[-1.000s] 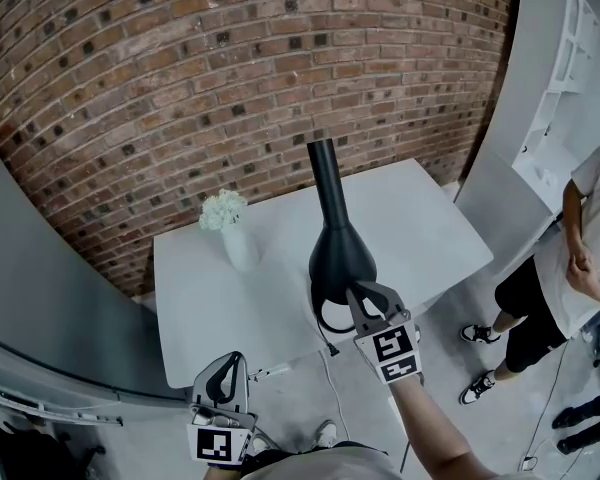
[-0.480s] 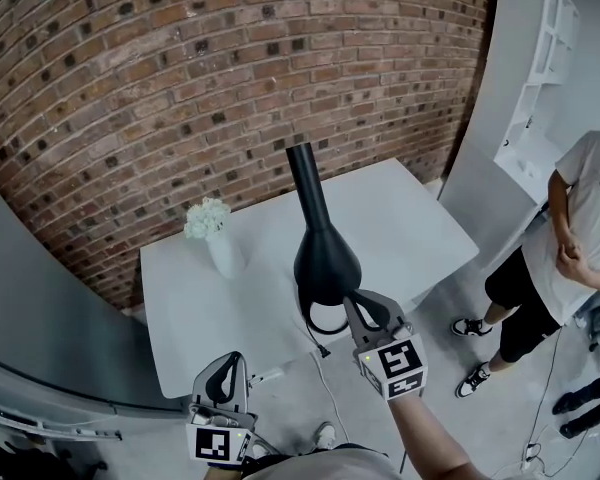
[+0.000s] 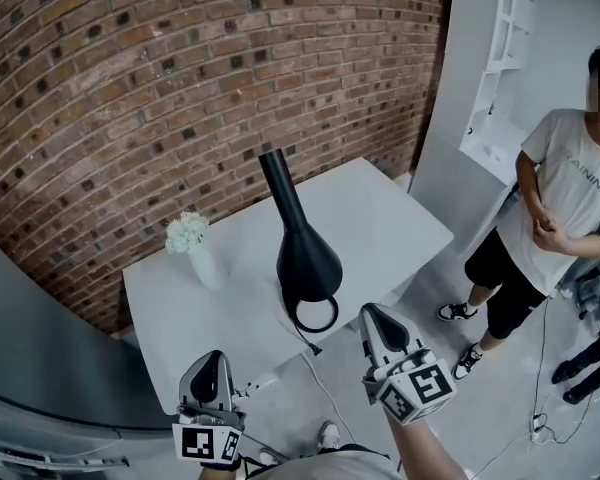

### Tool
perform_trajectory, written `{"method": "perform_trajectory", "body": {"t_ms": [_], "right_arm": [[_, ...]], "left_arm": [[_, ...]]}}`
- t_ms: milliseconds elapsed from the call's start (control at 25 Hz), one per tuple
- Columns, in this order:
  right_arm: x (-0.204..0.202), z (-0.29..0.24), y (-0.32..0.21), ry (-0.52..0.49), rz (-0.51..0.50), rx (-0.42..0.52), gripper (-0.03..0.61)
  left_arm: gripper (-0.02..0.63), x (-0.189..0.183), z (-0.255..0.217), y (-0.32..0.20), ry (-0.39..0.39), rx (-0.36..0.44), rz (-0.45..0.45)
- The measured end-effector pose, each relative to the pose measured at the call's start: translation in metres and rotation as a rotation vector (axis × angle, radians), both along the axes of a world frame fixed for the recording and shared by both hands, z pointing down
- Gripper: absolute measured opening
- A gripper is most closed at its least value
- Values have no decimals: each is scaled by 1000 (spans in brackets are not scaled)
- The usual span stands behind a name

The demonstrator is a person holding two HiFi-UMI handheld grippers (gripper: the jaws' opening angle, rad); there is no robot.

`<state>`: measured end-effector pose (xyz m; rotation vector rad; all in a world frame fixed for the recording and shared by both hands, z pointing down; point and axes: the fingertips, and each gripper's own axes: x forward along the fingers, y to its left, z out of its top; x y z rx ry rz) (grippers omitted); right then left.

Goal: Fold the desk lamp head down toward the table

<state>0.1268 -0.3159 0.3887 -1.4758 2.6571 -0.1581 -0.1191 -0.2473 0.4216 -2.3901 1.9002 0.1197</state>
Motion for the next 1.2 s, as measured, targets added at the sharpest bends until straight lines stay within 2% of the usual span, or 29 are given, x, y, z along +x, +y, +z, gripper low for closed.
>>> {"method": "perform_trajectory", "body": {"t_ms": [200,480,1200], "right_arm": [[18,-7,17,-8,91,16,20],[25,-9,32,-4,142,25,18],[18,-14,49,7,136,46,18]], "left_arm": [[12,-11,0,7,18,-5,11],[12,-10,3,15,19,-12,37],[12,-9,2,30,22,1,43]]}}
